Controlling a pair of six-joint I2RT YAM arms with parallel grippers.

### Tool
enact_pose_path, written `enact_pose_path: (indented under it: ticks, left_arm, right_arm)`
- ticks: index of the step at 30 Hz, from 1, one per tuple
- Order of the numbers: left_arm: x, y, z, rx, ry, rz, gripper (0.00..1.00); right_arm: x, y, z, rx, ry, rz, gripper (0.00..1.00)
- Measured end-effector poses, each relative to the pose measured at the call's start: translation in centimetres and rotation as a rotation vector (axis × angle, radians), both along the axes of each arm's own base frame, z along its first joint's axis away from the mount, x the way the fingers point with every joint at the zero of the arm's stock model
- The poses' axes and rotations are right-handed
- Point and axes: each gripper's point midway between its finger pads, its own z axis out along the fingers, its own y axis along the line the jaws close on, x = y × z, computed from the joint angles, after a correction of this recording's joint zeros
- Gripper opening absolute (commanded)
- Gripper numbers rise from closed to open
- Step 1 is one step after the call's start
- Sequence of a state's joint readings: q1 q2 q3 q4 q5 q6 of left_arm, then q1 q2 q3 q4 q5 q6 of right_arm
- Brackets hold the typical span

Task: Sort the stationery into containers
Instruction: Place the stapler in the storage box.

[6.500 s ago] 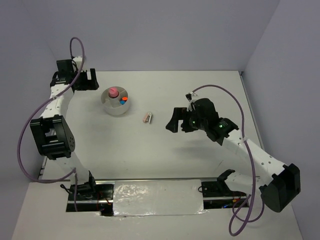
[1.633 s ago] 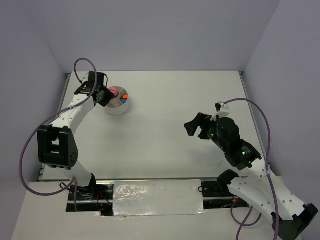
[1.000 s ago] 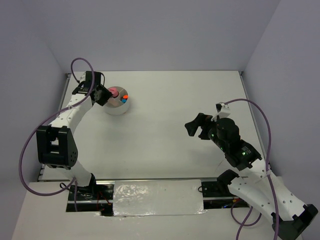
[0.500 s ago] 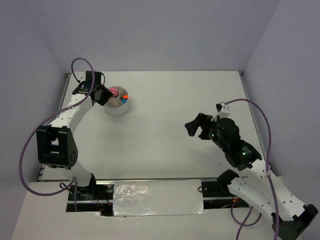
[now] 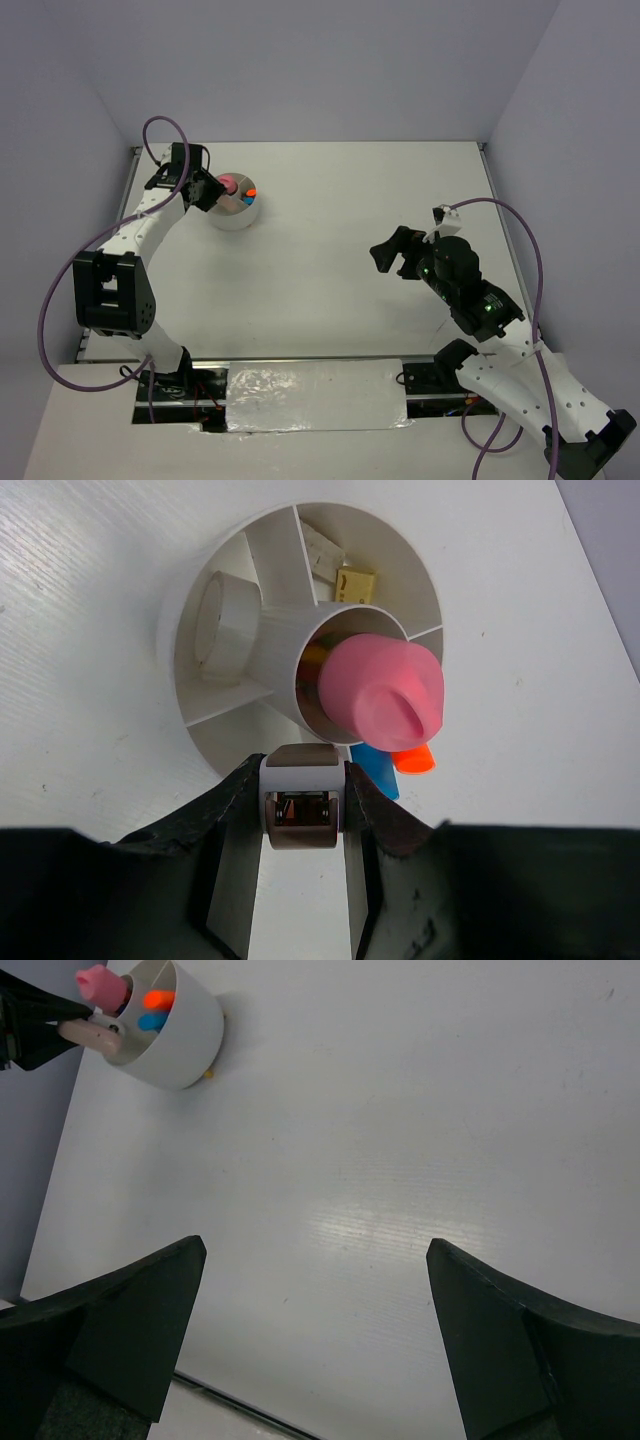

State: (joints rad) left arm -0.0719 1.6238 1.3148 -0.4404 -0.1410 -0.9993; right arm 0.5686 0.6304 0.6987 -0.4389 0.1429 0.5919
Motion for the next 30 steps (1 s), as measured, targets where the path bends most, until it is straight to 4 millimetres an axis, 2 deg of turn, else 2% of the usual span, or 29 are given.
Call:
enact_pose_path:
  ticks: [9,30]
  left_arm:
    - [0.0,0.1,0.0,-0.007,0.001,-0.001,0.00]
    - [-0.3,0.6,-1.5,-0.045,-0.031,0.051,0.00]
  right_arm:
    - [-0.1,-0.1,0.0,0.006,0.001,-0.002,1.00]
    - [-0.4,-0.2,0.4,0.022,-0.011,-0.005,1.00]
